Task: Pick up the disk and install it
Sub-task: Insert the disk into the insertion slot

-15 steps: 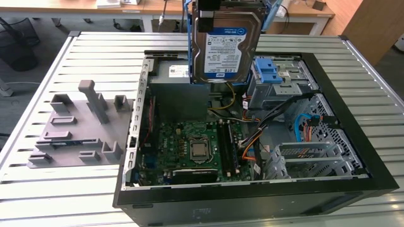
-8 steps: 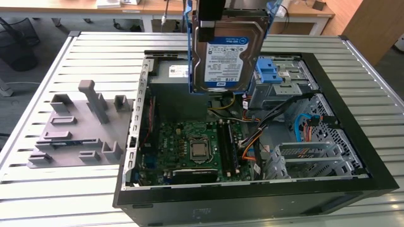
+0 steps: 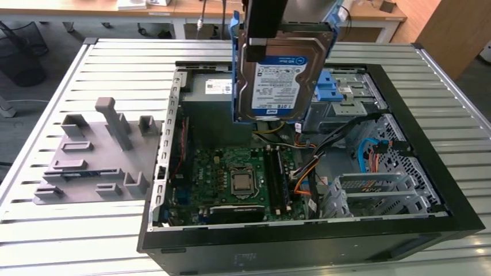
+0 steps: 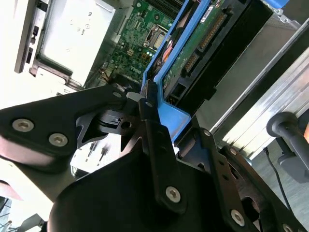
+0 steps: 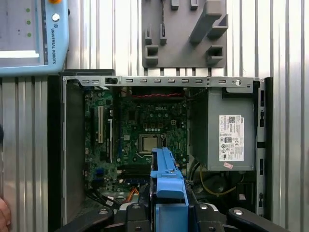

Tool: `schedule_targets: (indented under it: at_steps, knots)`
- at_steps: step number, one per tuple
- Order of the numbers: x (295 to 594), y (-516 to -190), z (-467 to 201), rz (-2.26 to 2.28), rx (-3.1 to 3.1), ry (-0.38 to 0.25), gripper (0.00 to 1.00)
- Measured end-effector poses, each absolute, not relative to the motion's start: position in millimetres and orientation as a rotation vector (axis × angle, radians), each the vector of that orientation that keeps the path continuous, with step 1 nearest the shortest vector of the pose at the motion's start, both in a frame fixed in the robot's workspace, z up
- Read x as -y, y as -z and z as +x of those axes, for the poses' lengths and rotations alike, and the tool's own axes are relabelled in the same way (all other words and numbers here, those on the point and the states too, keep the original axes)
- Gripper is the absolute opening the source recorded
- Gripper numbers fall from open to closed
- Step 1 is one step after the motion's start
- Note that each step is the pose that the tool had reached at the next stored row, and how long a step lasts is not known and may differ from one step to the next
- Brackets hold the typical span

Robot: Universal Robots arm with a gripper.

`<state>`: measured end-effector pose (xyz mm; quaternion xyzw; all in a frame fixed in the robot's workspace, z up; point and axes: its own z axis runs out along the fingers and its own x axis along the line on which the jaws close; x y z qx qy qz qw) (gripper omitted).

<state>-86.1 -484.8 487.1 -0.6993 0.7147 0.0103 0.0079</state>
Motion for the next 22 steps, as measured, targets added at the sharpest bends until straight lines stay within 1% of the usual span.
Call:
schedule_targets:
  at_steps: [6, 15, 22]
  knots:
    - [501.7, -485.1, -84.1, -2.186, -2.234, -0.033, 0.36]
    - [508.3, -482.2, -59.0, -2.187, -2.235, -0.035, 0.36]
    - [529.6, -479.4, -57.2, -2.187, -2.235, -0.035, 0.36]
